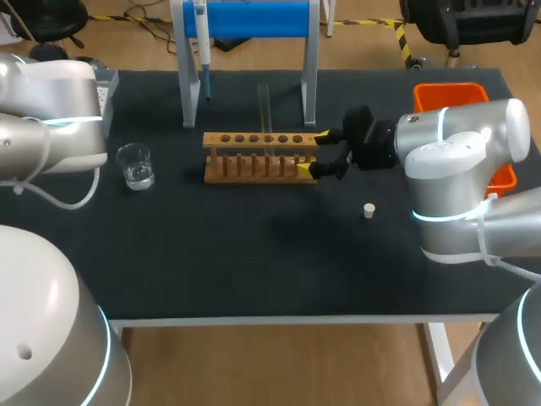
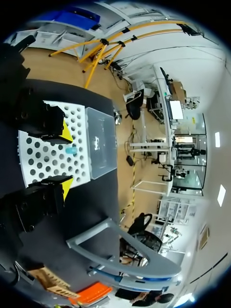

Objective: Invert the test tube, pick up the pipette, mount the tip to pipette, aspirate from beaker and dispense into the tube, eject the tip, return the pipette, and cap with the stopper.

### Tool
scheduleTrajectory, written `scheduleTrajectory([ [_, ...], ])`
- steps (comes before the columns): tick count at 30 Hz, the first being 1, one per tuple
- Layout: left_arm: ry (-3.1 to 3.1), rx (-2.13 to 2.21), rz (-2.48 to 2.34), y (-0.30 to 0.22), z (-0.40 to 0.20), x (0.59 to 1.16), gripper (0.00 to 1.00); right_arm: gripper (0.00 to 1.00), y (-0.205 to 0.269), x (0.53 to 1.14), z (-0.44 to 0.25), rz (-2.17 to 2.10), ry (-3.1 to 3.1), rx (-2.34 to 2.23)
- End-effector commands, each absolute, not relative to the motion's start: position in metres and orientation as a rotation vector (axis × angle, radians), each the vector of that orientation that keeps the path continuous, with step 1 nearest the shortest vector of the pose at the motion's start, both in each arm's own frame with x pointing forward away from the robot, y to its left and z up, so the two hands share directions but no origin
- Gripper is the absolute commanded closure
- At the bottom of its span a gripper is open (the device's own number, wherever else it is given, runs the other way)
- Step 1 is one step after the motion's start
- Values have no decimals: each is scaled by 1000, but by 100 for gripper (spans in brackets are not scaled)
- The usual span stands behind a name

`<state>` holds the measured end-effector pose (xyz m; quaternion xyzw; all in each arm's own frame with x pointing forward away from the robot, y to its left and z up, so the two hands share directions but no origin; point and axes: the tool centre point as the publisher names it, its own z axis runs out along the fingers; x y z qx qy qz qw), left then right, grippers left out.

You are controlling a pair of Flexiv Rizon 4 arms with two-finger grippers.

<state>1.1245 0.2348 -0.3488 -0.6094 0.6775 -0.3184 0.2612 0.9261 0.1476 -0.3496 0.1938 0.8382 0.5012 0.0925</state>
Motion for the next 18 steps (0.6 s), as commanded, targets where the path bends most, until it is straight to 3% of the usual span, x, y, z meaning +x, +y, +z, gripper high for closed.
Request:
scheduleTrajectory([
  [1, 1851, -1658, -851, 237, -350, 1133, 59, 0, 147, 926, -349, 1488, 2491, 574],
  [11, 1859, -1662, -844, 238, -354, 1139, 60, 0, 147, 926, -349, 1488, 2491, 574],
  [18, 1857, -1671, -841, 238, -356, 1140, 71, 0, 147, 926, -349, 1488, 2491, 574],
])
